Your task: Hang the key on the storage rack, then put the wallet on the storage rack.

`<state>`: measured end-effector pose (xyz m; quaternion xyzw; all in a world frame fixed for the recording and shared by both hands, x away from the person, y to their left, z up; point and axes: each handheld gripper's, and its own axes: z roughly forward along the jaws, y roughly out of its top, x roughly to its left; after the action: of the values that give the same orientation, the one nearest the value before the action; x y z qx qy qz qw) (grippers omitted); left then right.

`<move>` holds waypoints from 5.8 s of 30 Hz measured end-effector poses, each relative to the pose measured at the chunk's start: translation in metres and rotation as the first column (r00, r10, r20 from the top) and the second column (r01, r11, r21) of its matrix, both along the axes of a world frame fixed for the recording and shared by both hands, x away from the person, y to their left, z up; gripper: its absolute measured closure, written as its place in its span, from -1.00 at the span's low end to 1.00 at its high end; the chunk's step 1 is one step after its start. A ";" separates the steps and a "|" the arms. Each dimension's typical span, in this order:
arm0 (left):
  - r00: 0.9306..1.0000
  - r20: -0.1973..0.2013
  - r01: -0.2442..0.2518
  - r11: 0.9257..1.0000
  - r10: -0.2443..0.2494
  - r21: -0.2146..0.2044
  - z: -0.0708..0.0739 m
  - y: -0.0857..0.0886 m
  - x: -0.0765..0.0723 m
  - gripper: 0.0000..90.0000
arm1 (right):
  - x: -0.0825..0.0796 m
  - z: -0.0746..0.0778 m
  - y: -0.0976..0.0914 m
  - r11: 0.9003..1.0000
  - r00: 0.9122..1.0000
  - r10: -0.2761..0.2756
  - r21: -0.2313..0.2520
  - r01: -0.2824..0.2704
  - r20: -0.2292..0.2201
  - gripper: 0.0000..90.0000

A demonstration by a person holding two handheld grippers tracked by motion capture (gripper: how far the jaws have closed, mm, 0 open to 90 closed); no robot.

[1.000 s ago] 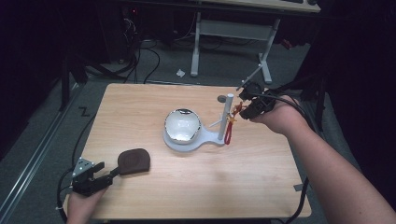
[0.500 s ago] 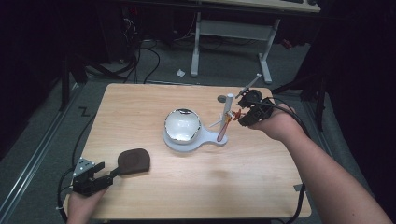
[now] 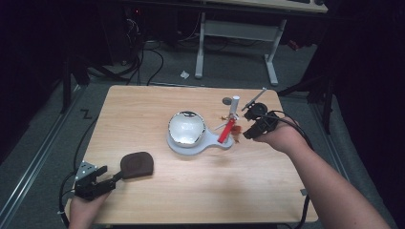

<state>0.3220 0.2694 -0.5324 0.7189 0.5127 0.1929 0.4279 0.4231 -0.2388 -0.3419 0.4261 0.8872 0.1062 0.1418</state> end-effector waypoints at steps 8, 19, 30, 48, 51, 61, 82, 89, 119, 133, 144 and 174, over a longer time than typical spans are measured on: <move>1.000 0.002 -0.001 1.000 0.001 0.005 0.000 0.000 0.000 -0.28 | -0.007 0.000 -0.008 1.000 1.000 -0.008 0.010 0.008 0.003 0.21; 1.000 0.016 -0.005 1.000 0.005 0.001 0.003 0.000 -0.003 -0.28 | -0.019 -0.009 -0.020 0.999 0.999 -0.036 0.039 0.035 0.014 0.16; 1.000 0.014 0.007 1.000 -0.007 0.001 0.003 -0.004 -0.002 -0.27 | -0.031 -0.029 -0.030 0.995 0.998 -0.059 0.083 0.056 0.031 0.09; 0.999 0.014 0.042 0.999 -0.042 0.009 0.003 -0.013 -0.002 -0.27 | -0.057 -0.088 -0.053 0.975 0.986 -0.116 0.203 0.090 0.119 0.03; 0.999 0.015 0.050 0.999 -0.050 0.013 0.003 -0.015 -0.002 -0.27 | -0.065 -0.106 -0.055 0.975 0.978 -0.112 0.209 0.074 0.176 0.01; 0.998 0.018 0.064 0.998 -0.063 -0.010 0.005 -0.025 -0.002 -0.35 | -0.093 -0.157 -0.061 0.947 0.938 -0.178 0.309 0.081 0.299 -0.02; 0.999 0.012 0.048 0.999 -0.048 -0.016 0.005 -0.038 -0.001 -0.30 | -0.130 -0.184 -0.077 0.894 0.875 -0.271 0.443 0.073 0.402 -0.07; 1.000 0.005 0.027 0.999 -0.027 -0.031 0.012 -0.037 0.002 -0.20 | -0.130 -0.186 -0.076 0.886 0.885 -0.269 0.457 0.074 0.379 -0.06; 0.994 -0.113 -0.023 0.982 0.002 -0.188 0.002 -0.008 0.047 0.37 | -0.129 -0.187 -0.079 0.879 0.899 -0.253 0.474 0.060 0.356 -0.04; 0.991 -0.129 -0.005 0.965 -0.030 -0.261 -0.007 -0.010 0.045 0.60 | -0.128 -0.188 -0.080 0.876 0.900 -0.262 0.476 0.071 0.349 -0.04; 0.993 -0.115 -0.032 0.972 0.005 -0.234 -0.007 -0.012 0.041 0.83 | -0.128 -0.188 -0.079 0.879 0.899 -0.262 0.472 0.072 0.350 -0.03; 0.989 0.150 0.026 0.989 -0.004 -0.145 0.027 -0.033 0.008 0.94 | -0.129 -0.187 -0.081 0.879 0.893 -0.263 0.472 0.066 0.365 -0.01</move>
<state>0.3297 0.2363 -0.5054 0.6727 0.4867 0.2046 0.5183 0.2940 -0.3202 -0.5290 0.4898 0.7468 0.3832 0.2356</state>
